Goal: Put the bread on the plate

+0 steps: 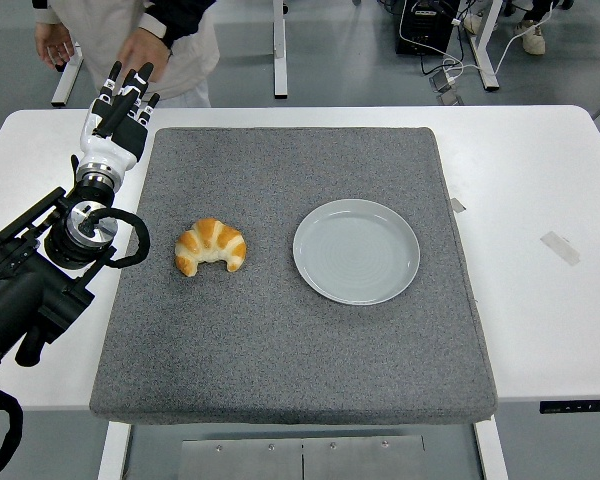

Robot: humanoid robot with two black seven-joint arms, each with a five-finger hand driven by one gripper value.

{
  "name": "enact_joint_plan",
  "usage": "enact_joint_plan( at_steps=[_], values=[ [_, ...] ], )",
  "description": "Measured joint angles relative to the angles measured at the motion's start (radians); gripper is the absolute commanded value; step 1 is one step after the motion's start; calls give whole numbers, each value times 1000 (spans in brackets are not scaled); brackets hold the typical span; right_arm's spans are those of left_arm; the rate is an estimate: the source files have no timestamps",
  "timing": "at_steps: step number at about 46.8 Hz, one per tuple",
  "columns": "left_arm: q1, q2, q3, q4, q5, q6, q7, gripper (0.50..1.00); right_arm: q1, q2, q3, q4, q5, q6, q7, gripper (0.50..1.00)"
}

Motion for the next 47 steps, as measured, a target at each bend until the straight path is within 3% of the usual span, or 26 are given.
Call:
enact_joint_plan(
  at_steps=[10,19,28,40,42,47],
  values=[
    [0,5,1,-7,8,-34,0,993,0,0,0,0,0,0,0,1000],
    [-20,70,0,-8,12,-72,3,993,0,0,0,0,0,0,0,1000],
    [-49,132,5,-8,24,-186,3,993,0,0,0,0,0,0,0,1000],
    [-105,236,51,-19,204,-205,-20,990,0,0,0,0,0,0,0,1000],
    [-106,257,66,-28,211,-223,-19,990,0,0,0,0,0,0,0,1000],
    [-116,331,155,-48,237,-345,-25,990,0,0,0,0,0,0,0,1000]
  ],
)
